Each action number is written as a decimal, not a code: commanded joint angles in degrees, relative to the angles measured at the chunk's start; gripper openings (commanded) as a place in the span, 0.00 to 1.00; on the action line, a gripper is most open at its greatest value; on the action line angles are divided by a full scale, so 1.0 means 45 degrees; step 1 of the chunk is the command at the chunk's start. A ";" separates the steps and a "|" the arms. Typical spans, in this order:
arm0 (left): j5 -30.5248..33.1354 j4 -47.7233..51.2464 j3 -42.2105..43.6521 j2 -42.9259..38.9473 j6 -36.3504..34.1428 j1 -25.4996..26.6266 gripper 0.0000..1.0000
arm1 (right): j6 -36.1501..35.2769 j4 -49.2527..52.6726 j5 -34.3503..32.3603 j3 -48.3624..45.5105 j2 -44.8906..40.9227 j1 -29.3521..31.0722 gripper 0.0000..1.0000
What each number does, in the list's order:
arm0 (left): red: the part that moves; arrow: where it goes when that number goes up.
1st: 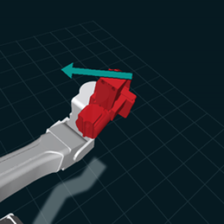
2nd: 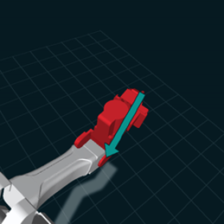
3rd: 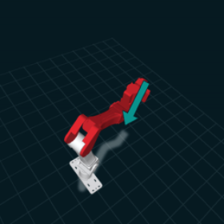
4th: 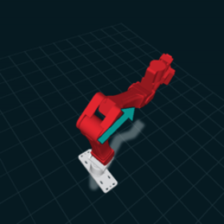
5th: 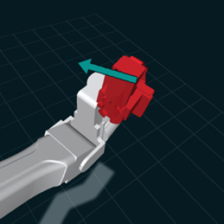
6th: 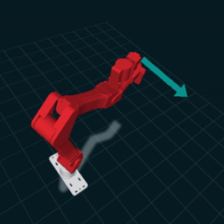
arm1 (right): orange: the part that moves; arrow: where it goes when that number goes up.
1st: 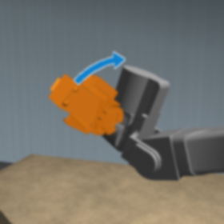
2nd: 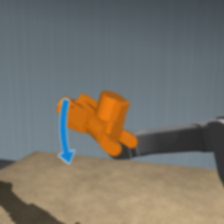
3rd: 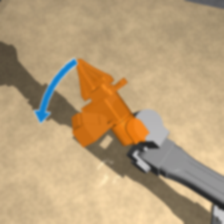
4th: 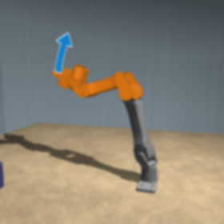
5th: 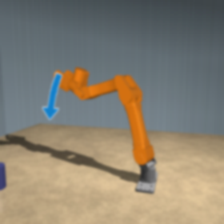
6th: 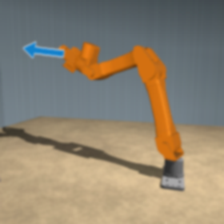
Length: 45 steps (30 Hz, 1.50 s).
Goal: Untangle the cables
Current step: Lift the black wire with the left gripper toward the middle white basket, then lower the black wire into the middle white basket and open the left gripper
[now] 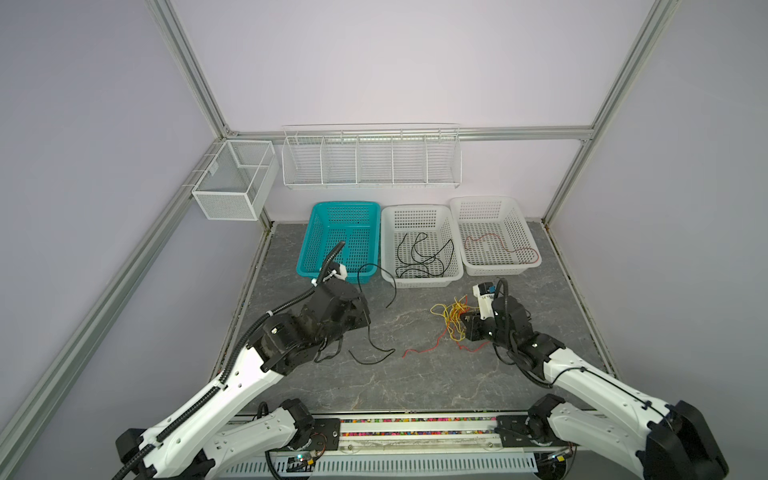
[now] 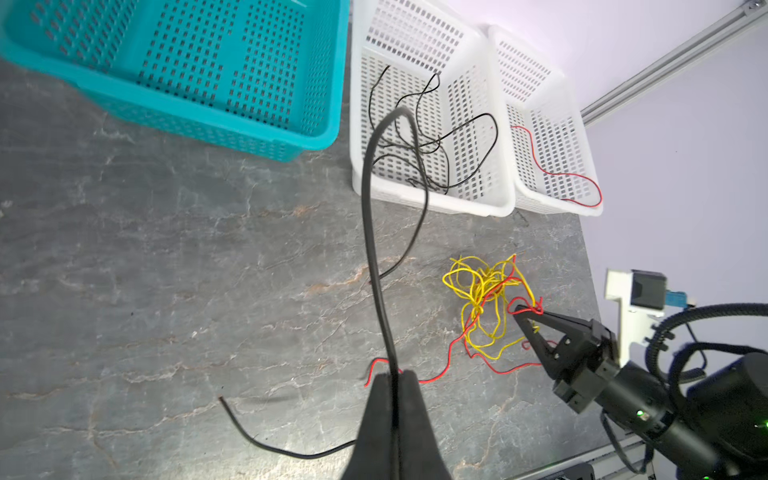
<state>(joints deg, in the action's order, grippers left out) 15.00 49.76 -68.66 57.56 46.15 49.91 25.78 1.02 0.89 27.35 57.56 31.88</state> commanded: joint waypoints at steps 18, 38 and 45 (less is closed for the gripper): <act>-0.1129 0.0583 -1.1590 0.9368 -0.4964 -0.1850 0.00 | 0.0267 -0.0634 -0.0158 -0.0219 0.0517 0.0375 0.06; -0.1281 -0.1514 -1.4072 1.5058 -0.5960 -0.2963 0.00 | 0.0267 -0.0637 -0.0177 -0.0141 0.0334 0.0766 0.06; -0.1169 -0.1037 -1.3587 1.5844 -0.6076 -0.3022 0.00 | 0.0268 -0.0646 -0.0178 -0.0136 0.0217 0.0835 0.06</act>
<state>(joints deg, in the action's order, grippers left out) 8.99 44.31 -130.39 127.26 20.27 36.58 26.41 0.08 0.84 26.96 59.75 35.20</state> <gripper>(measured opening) 0.048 0.066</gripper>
